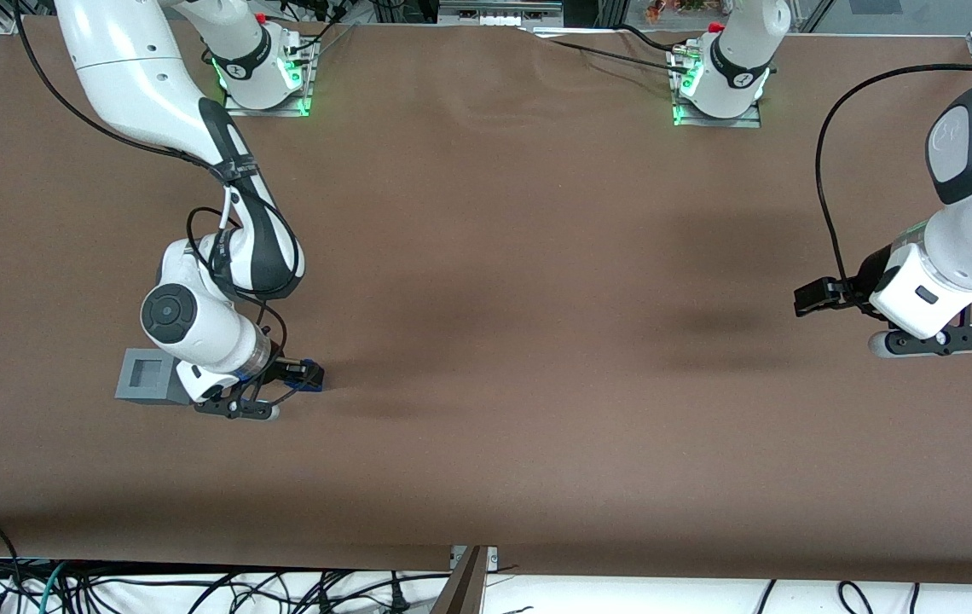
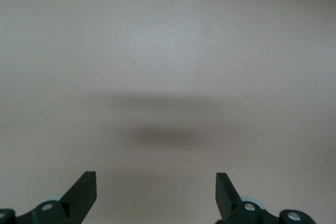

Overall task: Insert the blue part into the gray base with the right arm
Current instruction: 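Lower the right gripper and close it on the blue part, then lift the blue part and carry it over the gray base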

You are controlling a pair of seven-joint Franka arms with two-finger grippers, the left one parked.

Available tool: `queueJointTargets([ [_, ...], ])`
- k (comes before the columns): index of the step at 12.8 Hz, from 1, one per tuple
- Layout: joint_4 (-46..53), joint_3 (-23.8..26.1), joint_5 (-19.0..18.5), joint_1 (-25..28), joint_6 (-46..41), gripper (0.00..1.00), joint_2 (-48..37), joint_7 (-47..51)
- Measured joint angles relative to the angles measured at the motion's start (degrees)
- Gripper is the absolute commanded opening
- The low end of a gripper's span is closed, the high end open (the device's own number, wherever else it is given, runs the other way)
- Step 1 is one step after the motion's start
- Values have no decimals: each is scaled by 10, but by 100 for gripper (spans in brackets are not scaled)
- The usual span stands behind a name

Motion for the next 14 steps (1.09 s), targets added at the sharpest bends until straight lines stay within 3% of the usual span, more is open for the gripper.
queueJointTargets([
  [4,0,0,-1,15,0,97,6,0],
  [5,0,0,-2,17,0,80,8,0],
  [6,0,0,-4,17,0,50,10,0],
  [8,0,0,-5,17,-1,8,12,-4],
  [10,0,-2,-5,17,-2,1,12,-16],
  [14,7,-7,-36,16,-7,0,10,-27],
])
